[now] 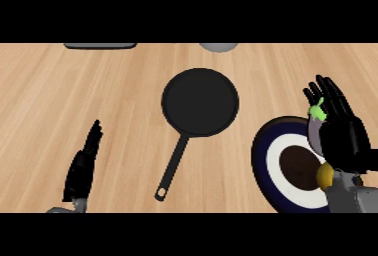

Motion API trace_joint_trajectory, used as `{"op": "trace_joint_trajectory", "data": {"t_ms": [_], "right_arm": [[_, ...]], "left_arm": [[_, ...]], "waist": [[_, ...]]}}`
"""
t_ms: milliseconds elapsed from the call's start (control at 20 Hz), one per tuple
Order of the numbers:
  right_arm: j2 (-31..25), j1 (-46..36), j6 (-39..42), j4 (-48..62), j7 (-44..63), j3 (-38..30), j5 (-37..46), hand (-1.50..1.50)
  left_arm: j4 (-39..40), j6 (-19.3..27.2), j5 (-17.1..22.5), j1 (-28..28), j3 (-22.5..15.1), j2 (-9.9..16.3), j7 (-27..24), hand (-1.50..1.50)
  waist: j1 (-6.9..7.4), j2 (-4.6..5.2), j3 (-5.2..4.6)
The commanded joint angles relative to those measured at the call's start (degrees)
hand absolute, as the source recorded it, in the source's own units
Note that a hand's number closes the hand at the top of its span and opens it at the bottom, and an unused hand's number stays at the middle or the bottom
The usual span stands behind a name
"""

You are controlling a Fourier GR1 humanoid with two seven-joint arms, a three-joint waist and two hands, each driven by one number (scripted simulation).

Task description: Pick the eggplant from the plate and place it in the pan

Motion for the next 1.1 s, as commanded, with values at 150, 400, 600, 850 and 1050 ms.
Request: {"op": "trace_joint_trajectory", "data": {"t_ms": [150,400,600,850,1050], "right_arm": [[-6.83,-10.03,22.90,-5.14,5.74,8.16,-9.07,-1.50],[-22.85,-15.12,20.55,-9.35,-0.14,1.11,10.51,1.50],[-15.58,-12.17,31.64,8.80,0.93,-9.20,-19.38,1.50],[-24.49,-14.02,49.61,17.36,-5.37,-12.15,-17.16,-1.50],[-32.05,-17.09,53.84,16.54,-4.84,-14.13,-13.16,-1.50]], "left_arm": [[0.67,-1.31,0.10,-2.63,3.79,6.91,7.57,0.00],[3.11,-0.64,0.24,-0.76,4.71,7.95,9.61,0.00],[3.22,-4.42,3.15,-6.12,8.00,12.00,19.05,0.00],[-0.42,-7.89,3.66,-5.09,8.74,14.78,21.64,0.00],[-0.48,-7.99,3.65,-4.08,9.44,14.29,20.43,0.00]], "waist": [[2.20,1.41,-0.85],[-1.48,-0.13,-2.32],[-0.85,1.91,-0.94],[-0.16,1.73,-0.99],[-0.33,1.66,-1.05]]}}
